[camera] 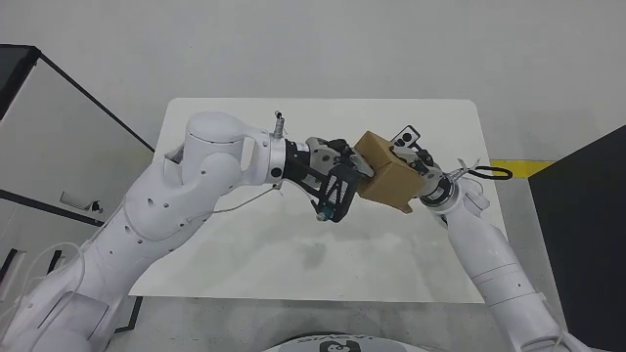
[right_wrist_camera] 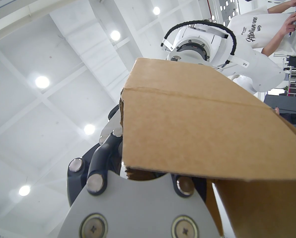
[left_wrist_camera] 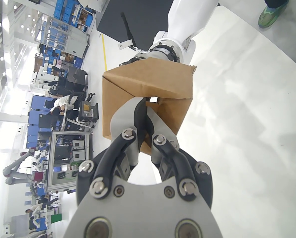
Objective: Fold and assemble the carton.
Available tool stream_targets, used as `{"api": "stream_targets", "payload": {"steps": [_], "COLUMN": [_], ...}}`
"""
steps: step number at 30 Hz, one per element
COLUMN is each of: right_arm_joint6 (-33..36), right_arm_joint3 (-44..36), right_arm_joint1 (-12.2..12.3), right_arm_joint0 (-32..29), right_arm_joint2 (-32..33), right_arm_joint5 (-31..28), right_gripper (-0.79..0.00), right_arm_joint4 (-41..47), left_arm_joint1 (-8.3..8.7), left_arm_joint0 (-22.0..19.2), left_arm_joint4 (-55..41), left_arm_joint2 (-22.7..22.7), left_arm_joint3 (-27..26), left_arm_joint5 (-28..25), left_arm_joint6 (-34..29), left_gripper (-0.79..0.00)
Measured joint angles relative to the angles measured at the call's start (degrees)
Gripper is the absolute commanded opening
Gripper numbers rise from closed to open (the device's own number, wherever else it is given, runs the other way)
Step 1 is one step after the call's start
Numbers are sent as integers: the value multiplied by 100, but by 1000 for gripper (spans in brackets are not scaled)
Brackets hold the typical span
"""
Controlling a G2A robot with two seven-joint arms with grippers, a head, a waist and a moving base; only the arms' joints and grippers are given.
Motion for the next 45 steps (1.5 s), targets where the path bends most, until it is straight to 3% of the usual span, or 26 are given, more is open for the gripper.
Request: {"api": "stream_targets", "payload": {"steps": [7,25,27,28,29,34,41,45], "right_arm_joint6": [0,0,-27,-90,-161,26,667,681], "right_arm_joint3": [0,0,-24,-75,-154,-259,-228,-213], "right_arm_joint1": [0,0,-1,-1,2,48,81,84], "right_arm_joint0": [0,0,-8,-21,-44,-96,-13,3], "right_arm_joint2": [0,0,1,7,30,221,387,398], "right_arm_joint5": [0,0,-5,-14,-25,-55,0,8], "right_gripper": [-785,-785,-785,-785,-785,-785,-785,-785], "right_arm_joint4": [0,0,0,-1,-18,-106,19,19], "left_arm_joint1": [-41,132,133,134,135,180,321,358], "left_arm_joint0": [-126,194,225,230,235,323,725,789], "left_arm_joint4": [-66,-402,-467,-485,-512,-760,-1093,-924], "left_arm_joint2": [103,-724,-732,-734,-756,-1082,-1920,-1982], "left_arm_joint3": [99,105,107,112,128,172,72,-282], "left_arm_joint5": [74,148,184,195,215,259,261,50], "left_arm_joint6": [-26,77,96,87,62,-26,-97,-190], "left_gripper": [-785,-785,-268,-92,0,0,0,0]}}
